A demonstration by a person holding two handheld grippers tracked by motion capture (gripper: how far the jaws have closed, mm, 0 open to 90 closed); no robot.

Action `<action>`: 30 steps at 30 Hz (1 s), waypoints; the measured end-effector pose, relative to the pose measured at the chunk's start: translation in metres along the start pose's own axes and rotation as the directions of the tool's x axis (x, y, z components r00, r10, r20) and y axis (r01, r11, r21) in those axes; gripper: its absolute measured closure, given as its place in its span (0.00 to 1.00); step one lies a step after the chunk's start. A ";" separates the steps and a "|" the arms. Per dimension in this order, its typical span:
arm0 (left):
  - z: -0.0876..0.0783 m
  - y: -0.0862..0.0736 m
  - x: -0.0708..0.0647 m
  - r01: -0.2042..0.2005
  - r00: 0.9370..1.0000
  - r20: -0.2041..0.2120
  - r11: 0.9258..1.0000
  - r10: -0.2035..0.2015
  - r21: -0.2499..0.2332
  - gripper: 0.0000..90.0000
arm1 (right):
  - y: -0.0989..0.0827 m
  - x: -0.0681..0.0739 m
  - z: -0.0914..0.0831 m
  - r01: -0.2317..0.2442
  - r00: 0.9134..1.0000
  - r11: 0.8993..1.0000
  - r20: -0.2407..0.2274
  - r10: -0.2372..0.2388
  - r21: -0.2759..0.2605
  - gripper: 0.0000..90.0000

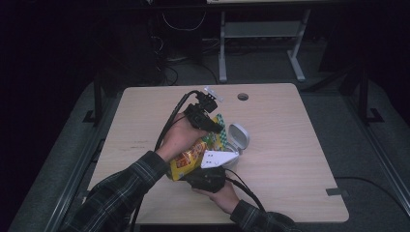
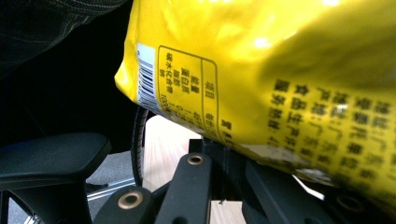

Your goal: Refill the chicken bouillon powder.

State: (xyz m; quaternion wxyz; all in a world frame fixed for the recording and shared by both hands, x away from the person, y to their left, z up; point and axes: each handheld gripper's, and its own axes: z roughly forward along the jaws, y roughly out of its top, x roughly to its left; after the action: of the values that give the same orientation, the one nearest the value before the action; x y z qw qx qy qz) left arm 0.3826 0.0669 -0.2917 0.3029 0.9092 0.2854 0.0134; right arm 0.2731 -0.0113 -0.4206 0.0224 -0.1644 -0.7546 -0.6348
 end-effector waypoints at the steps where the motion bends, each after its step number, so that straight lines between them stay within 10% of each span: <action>1: 0.000 0.000 0.000 -0.003 1.000 -0.001 1.000 0.003 0.003 1.00 | 0.000 0.000 0.000 0.000 1.000 1.000 0.000 0.000 -0.001 1.00; 30: 0.001 0.003 -0.002 -0.009 1.000 -0.008 1.000 0.009 0.017 1.00 | 0.000 0.000 -0.001 -0.005 1.000 1.000 -0.006 0.005 -0.013 1.00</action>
State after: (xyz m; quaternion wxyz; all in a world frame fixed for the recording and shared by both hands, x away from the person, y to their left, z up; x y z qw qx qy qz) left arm 0.3827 0.0632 -0.2909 0.2939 0.9129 0.2829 0.0160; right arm 0.2728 -0.0119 -0.4203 0.0252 -0.1644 -0.7501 -0.6401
